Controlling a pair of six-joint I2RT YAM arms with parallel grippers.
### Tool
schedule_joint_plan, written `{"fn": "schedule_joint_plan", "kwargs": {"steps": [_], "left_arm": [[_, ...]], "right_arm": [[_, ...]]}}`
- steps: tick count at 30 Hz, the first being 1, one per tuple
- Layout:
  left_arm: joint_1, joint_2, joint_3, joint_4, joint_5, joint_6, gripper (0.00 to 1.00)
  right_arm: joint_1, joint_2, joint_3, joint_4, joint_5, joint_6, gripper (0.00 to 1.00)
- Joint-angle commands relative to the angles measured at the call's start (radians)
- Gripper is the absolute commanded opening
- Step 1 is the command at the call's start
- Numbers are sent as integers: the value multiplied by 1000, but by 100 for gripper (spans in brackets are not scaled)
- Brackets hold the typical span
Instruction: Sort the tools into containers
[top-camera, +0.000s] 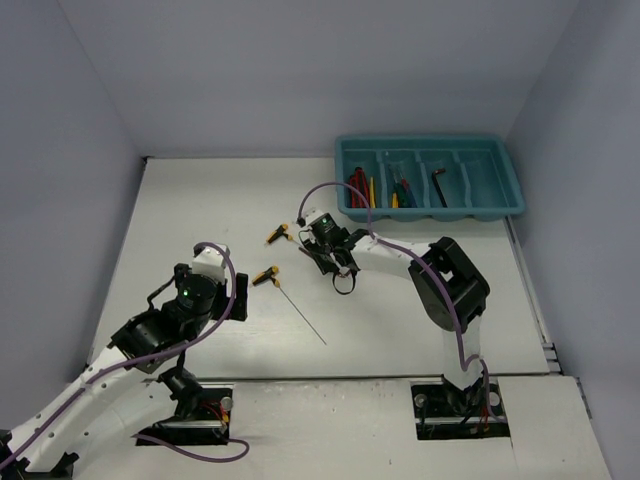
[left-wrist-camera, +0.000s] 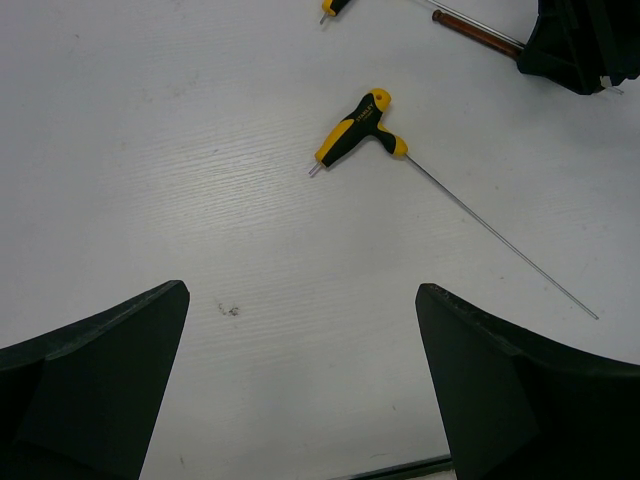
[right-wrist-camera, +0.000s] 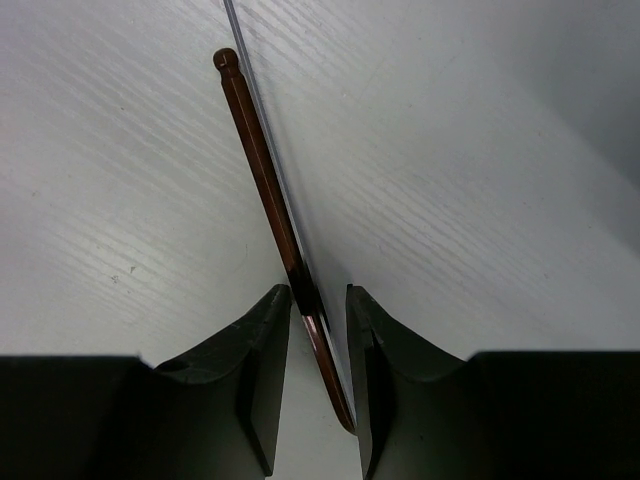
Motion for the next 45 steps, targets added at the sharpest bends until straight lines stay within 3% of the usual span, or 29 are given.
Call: {"fn": "schedule_joint_plan", "kwargs": {"steps": [1, 16, 28, 45], "left_arm": [[6, 20, 43, 26, -16, -12, 97], [6, 5, 42, 25, -19, -12, 98], [6, 8, 42, 20, -27, -15, 97], [6, 21, 44, 22, -27, -13, 97]], "right_arm": [[10, -16, 6, 12, -1, -12, 27], [19, -74, 77, -7, 11, -82, 32], [21, -41, 80, -43, -38, -98, 23], [15, 10, 76, -45, -39, -109, 22]]}}
